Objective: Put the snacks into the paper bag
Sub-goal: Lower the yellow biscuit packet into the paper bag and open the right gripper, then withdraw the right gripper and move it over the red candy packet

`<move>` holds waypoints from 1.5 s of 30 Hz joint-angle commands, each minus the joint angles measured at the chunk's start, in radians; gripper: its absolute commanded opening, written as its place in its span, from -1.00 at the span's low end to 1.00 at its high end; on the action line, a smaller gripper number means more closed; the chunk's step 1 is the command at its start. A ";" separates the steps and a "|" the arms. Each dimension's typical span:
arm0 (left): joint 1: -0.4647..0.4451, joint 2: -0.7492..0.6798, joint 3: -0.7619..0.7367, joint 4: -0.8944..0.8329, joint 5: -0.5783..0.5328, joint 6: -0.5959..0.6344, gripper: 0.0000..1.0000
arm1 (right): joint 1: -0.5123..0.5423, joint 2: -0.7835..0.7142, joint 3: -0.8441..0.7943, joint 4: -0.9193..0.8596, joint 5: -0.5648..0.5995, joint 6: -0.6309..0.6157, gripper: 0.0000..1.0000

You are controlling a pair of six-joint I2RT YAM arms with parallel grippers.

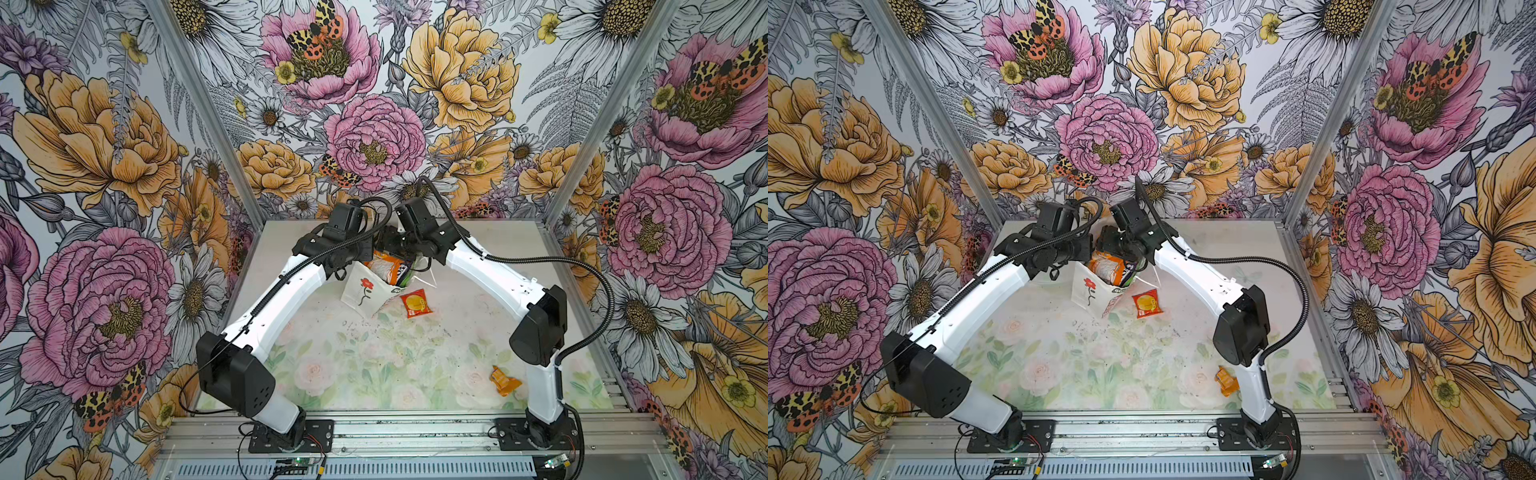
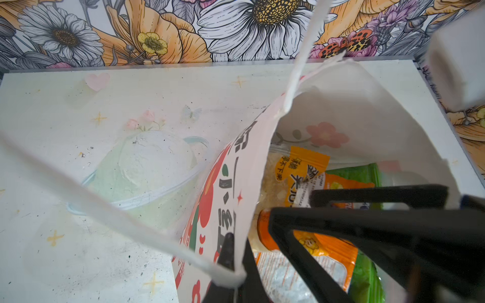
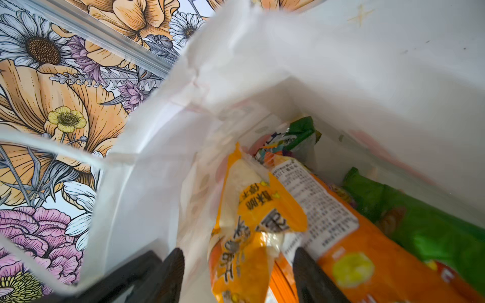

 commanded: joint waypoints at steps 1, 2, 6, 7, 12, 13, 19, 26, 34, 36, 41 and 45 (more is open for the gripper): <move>0.008 -0.033 0.004 0.094 -0.009 0.001 -1.00 | -0.014 -0.099 -0.034 -0.001 0.011 -0.024 0.42; 0.011 -0.032 0.005 0.093 -0.007 0.000 -1.00 | -0.018 -0.118 -0.048 0.000 0.010 -0.024 0.44; 0.013 -0.035 0.005 0.094 -0.012 -0.004 -1.00 | -0.038 -0.198 -0.110 0.000 0.006 -0.024 0.46; 0.013 -0.036 0.004 0.093 -0.014 -0.004 -1.00 | -0.046 -0.219 -0.129 0.003 -0.001 -0.021 0.47; 0.013 -0.030 0.003 0.093 -0.016 -0.004 -1.00 | -0.095 -0.341 -0.238 0.022 -0.066 -0.026 0.48; 0.013 -0.028 0.004 0.093 -0.016 -0.004 -1.00 | -0.105 -0.370 -0.264 0.021 -0.063 -0.032 0.49; 0.013 -0.027 0.002 0.091 -0.028 -0.004 -1.00 | -0.187 -0.521 -0.443 0.024 -0.053 -0.051 0.49; 0.013 -0.026 0.003 0.090 -0.026 -0.004 -1.00 | -0.329 -0.652 -0.693 0.070 -0.056 -0.053 0.48; 0.013 -0.027 0.004 0.090 -0.026 -0.005 -1.00 | -0.426 -0.627 -0.881 0.156 -0.094 -0.056 0.43; 0.013 -0.026 0.004 0.090 -0.026 -0.004 -1.00 | -0.422 -0.589 -0.892 0.157 -0.102 -0.054 0.38; 0.018 -0.029 0.004 0.090 -0.023 -0.004 -1.00 | -0.397 -0.502 -0.894 0.171 -0.097 -0.076 0.34; 0.019 -0.028 0.004 0.090 -0.021 -0.004 -1.00 | -0.368 -0.425 -0.867 0.186 -0.096 -0.103 0.29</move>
